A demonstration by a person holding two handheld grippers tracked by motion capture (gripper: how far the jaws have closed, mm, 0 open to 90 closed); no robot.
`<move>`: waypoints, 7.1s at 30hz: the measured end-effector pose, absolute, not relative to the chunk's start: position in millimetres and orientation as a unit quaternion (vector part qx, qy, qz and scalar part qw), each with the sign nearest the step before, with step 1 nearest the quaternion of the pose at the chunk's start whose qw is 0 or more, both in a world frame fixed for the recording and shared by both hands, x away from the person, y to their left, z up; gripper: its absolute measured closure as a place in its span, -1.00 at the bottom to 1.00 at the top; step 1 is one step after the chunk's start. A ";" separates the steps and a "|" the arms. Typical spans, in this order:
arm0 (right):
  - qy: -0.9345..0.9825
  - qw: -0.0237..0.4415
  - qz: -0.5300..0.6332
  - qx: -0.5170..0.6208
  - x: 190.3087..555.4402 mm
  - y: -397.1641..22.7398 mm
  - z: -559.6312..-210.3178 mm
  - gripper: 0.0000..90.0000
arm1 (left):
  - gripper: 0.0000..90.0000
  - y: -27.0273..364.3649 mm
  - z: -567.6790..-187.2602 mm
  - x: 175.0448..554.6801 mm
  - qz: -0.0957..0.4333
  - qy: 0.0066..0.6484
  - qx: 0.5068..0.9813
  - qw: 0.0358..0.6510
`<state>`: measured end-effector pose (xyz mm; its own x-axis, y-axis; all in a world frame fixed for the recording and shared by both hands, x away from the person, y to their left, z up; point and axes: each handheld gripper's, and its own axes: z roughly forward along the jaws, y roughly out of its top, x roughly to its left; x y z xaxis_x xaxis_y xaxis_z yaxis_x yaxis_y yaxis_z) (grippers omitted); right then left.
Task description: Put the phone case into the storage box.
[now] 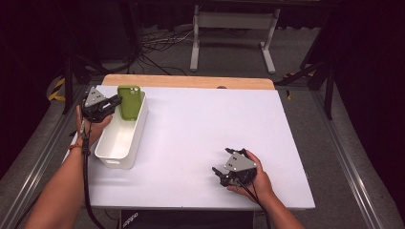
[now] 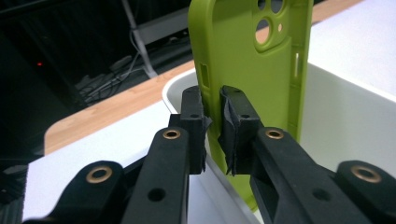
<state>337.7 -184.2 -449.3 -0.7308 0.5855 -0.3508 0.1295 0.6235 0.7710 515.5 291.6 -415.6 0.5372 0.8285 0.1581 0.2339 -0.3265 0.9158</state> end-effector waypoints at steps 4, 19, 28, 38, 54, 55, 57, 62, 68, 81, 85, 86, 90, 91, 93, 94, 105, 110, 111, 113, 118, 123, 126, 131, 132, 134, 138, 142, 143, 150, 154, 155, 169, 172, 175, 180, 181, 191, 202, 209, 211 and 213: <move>0.851 0.298 0.378 0.212 337.6 -183.8 -450.3 -0.50 | 0.79 286.5 -413.8 524.2 0.343 0.354 0.739 0.459; 0.863 0.297 0.354 0.202 337.7 -178.6 -453.1 -0.52 | 0.47 291.2 -421.1 536.0 0.350 0.393 0.724 0.447; 0.860 0.294 0.361 0.208 338.9 -182.0 -449.0 -0.52 | 0.37 297.5 -422.5 536.7 0.335 0.400 0.723 0.454; 0.861 0.294 0.359 0.207 338.7 -181.5 -449.3 -0.53 | 0.12 301.1 -417.5 534.5 0.332 0.410 0.717 0.456; 0.857 0.289 0.371 0.210 339.6 -182.7 -446.7 -0.52 | -0.08 302.6 -407.5 526.9 0.319 0.413 0.722 0.454; 0.857 0.289 0.371 0.210 339.6 -182.8 -446.5 -0.52 | -0.10 303.2 -406.6 525.7 0.318 0.415 0.721 0.455; 0.856 0.289 0.373 0.210 339.6 -183.4 -445.9 -0.52 | -0.13 304.3 -404.9 523.5 0.316 0.417 0.718 0.459; 0.855 0.291 0.375 0.208 339.6 -184.5 -444.5 -0.52 | -0.21 306.8 -400.2 516.2 0.309 0.422 0.712 0.468; 0.851 0.292 0.384 0.207 339.2 -186.0 -442.8 -0.53 | -0.31 303.7 -394.8 503.7 0.321 0.415 0.710 0.469; 0.840 0.294 0.404 0.212 336.4 -186.8 -439.0 -0.55 | -0.51 294.7 -381.1 471.2 0.340 0.394 0.707 0.479; 0.839 0.292 0.407 0.211 335.9 -186.3 -437.5 -0.57 | -0.56 291.2 -376.8 462.1 0.345 0.382 0.710 0.479; 0.838 0.294 0.408 0.211 336.0 -186.3 -437.2 -0.58 | -0.57 290.4 -375.3 459.4 0.345 0.379 0.712 0.481; 0.835 0.297 0.412 0.213 335.9 -187.2 -434.8 -0.60 | -0.64 287.8 -371.4 453.4 0.345 0.373 0.711 0.486; 0.835 0.297 0.412 0.212 335.5 -187.3 -434.4 -0.60 | -0.65 286.3 -368.6 449.4 0.349 0.368 0.711 0.488; 0.834 0.298 0.413 0.211 335.0 -187.6 -433.9 -0.60 | -0.69 284.1 -365.2 444.0 0.348 0.356 0.712 0.495; 0.834 0.299 0.413 0.211 334.9 -187.8 -433.7 -0.60 | -0.69 282.6 -363.7 442.1 0.350 0.352 0.714 0.493; 0.835 0.299 0.415 0.205 333.5 -187.5 -431.9 -0.60 | -0.75 272.3 -363.5 427.8 0.339 0.326 0.718 0.513; 0.833 0.303 0.417 0.203 332.3 -187.7 -431.4 -0.59 | -0.76 268.0 -364.7 422.9 0.324 0.323 0.720 0.521; 0.832 0.303 0.417 0.203 332.1 -188.0 -431.1 -0.59 | -0.76 266.0 -364.9 421.0 0.322 0.319 0.722 0.523; 0.832 0.303 0.417 0.203 331.9 -188.1 -431.1 -0.59 | -0.76 263.7 -364.7 418.3 0.321 0.315 0.724 0.523; 0.832 0.304 0.417 0.203 330.8 -188.1 -430.7 -0.59 | -0.76 258.0 -363.5 409.9 0.325 0.305 0.722 0.529; 0.830 0.306 0.419 0.202 330.9 -188.3 -429.8 -0.59 | -0.76 255.2 -363.8 401.8 0.318 0.295 0.720 0.541; 0.829 0.306 0.421 0.206 330.8 -189.0 -429.4 -0.58 | -0.76 253.7 -363.7 395.7 0.319 0.287 0.718 0.548; 0.827 0.306 0.422 0.211 329.0 -188.2 -427.7 -0.57 | -0.75 252.5 -362.8 390.9 0.317 0.279 0.718 0.554; 0.826 0.308 0.423 0.212 328.4 -187.9 -427.4 -0.57 | -0.75 251.9 -363.2 390.1 0.315 0.277 0.717 0.557; 0.825 0.307 0.424 0.212 327.5 -187.1 -426.6 -0.57 | -0.76 252.2 -363.4 388.1 0.311 0.276 0.718 0.559; 0.825 0.305 0.427 0.210 326.3 -186.4 -425.9 -0.57 | -0.76 250.9 -365.0 384.9 0.305 0.273 0.721 0.559; 0.822 0.304 0.433 0.211 325.5 -186.2 -424.7 -0.58 | -0.76 250.1 -365.6 381.1 0.306 0.269 0.721 0.560; 0.822 0.304 0.433 0.211 325.5 -186.2 -424.7 -0.58 | -0.76 250.3 -365.6 379.7 0.306 0.270 0.721 0.559; 0.819 0.302 0.438 0.213 324.2 -186.5 -422.5 -0.65 | -0.76 249.0 -367.5 373.9 0.303 0.263 0.725 0.559; 0.816 0.303 0.444 0.214 324.0 -187.3 -422.3 -0.72 | -0.76 245.9 -370.2 372.0 0.298 0.260 0.728 0.560; 0.815 0.307 0.441 0.217 323.9 -187.1 -422.3 -0.74 | -0.76 245.5 -370.6 371.6 0.300 0.258 0.729 0.559; 0.809 0.306 0.443 0.236 326.8 -190.0 -422.1 -0.88 | -0.88 236.4 -375.9 367.1 0.296 0.240 0.740 0.555; 0.808 0.311 0.441 0.235 326.0 -190.0 -421.5 -0.88 | -0.91 234.8 -375.5 365.2 0.291 0.232 0.740 0.561; 0.808 0.311 0.441 0.236 325.5 -190.2 -421.1 -0.87 | -0.93 232.2 -375.8 362.3 0.289 0.222 0.740 0.565; 0.809 0.313 0.438 0.235 324.8 -189.6 -420.7 -0.86 | -0.93 226.5 -377.9 359.0 0.283 0.217 0.746 0.562; 0.809 0.313 0.438 0.235 324.8 -189.6 -420.7 -0.86 | -0.92 226.5 -377.9 359.0 0.283 0.217 0.746 0.562; 0.810 0.319 0.435 0.230 323.7 -189.1 -420.2 -0.84 | -0.91 218.0 -380.3 354.8 0.282 0.208 0.747 0.565; 0.813 0.322 0.432 0.222 323.1 -188.3 -420.4 -0.82 | -0.90 210.1 -382.7 349.9 0.275 0.196 0.754 0.563; 0.812 0.320 0.435 0.223 323.4 -188.1 -420.1 -0.82 | -0.89 207.8 -388.2 345.6 0.270 0.196 0.758 0.560; 0.811 0.321 0.434 0.223 323.2 -187.7 -420.5 -0.82 | -0.88 206.7 -389.9 344.8 0.267 0.195 0.759 0.561; 0.813 0.320 0.434 0.221 322.8 -187.6 -420.7 -0.82 | -0.88 204.8 -391.4 344.1 0.267 0.189 0.764 0.556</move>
